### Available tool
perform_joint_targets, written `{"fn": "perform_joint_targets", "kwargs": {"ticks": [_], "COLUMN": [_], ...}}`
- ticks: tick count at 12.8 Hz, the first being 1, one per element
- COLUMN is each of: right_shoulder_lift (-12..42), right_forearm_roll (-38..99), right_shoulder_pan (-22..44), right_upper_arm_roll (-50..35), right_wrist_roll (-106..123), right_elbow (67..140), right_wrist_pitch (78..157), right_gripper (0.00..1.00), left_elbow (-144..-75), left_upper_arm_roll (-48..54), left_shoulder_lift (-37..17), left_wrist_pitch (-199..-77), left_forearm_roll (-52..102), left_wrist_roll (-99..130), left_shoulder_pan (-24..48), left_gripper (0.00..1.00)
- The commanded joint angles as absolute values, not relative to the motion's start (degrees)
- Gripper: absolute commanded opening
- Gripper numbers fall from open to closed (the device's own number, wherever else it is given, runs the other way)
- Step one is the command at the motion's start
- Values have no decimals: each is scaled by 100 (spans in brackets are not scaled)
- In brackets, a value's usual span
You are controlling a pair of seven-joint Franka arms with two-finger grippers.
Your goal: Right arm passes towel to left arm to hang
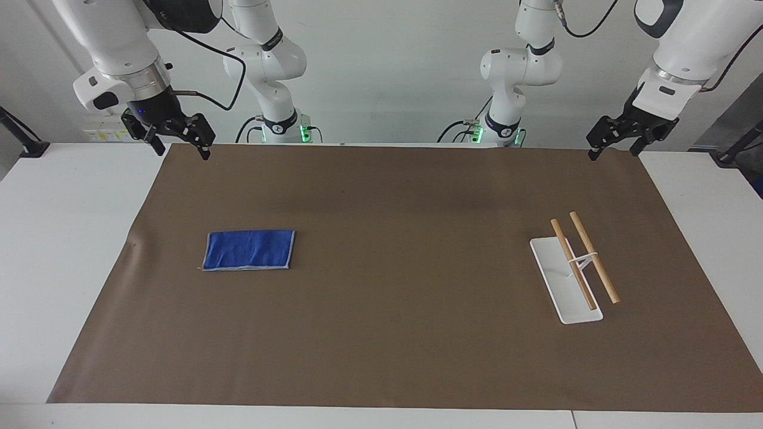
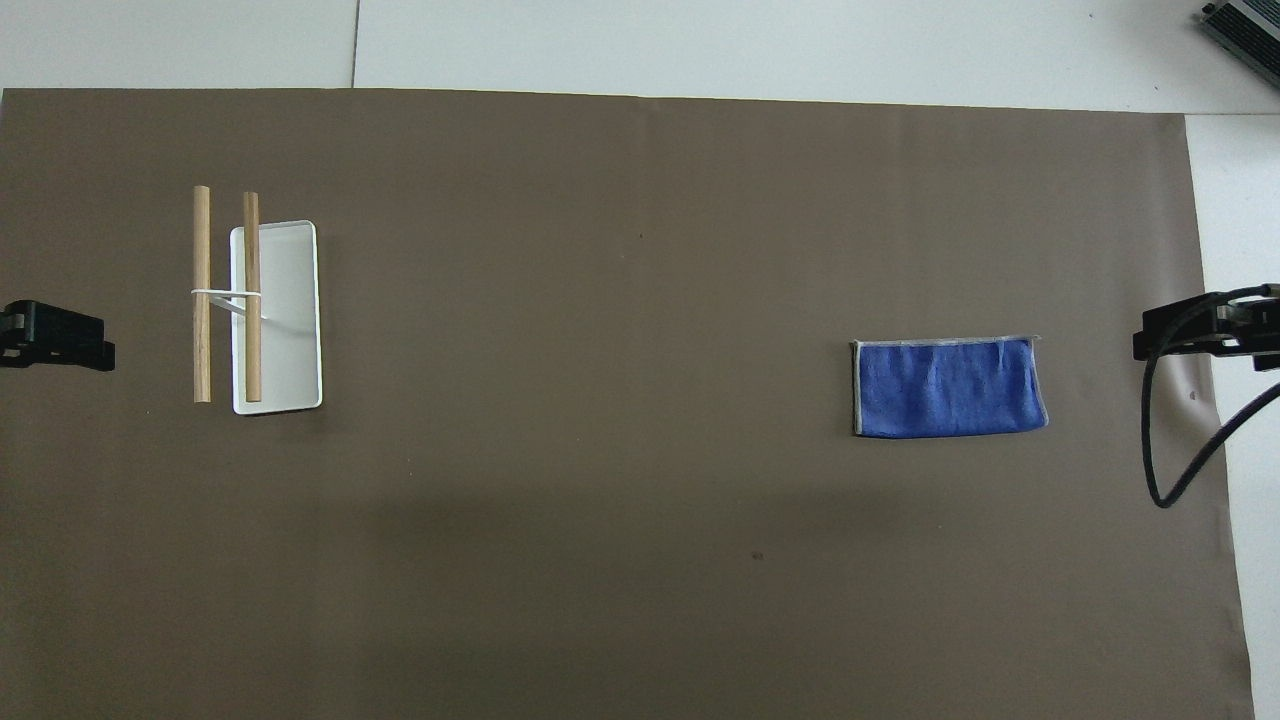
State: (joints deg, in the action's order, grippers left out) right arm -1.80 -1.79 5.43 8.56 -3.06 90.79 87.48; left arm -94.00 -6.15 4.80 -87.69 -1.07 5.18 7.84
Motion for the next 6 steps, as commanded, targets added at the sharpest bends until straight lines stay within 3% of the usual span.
{"fn": "perform_joint_targets", "kwargs": {"ticks": [1, 6], "right_shoulder_lift": [-211, -255], "right_forearm_roll": [-220, -220], "right_shoulder_pan": [510, 510], "right_upper_arm_roll": [835, 835], "right_wrist_roll": [-228, -272], "right_elbow": [9026, 9123], "right_wrist_pitch": [8631, 8684], "right_gripper": [100, 100], "left_elbow": [-9475, -9475], "left_upper_arm_roll": [-615, -615], "left_shoulder_lift": [571, 571], "left_wrist_pitch": [-8692, -8692], "left_forearm_roll": [-141, -141], "left_wrist_roll": [571, 571], "left_shoulder_pan": [765, 765], "left_gripper": [100, 100]}}
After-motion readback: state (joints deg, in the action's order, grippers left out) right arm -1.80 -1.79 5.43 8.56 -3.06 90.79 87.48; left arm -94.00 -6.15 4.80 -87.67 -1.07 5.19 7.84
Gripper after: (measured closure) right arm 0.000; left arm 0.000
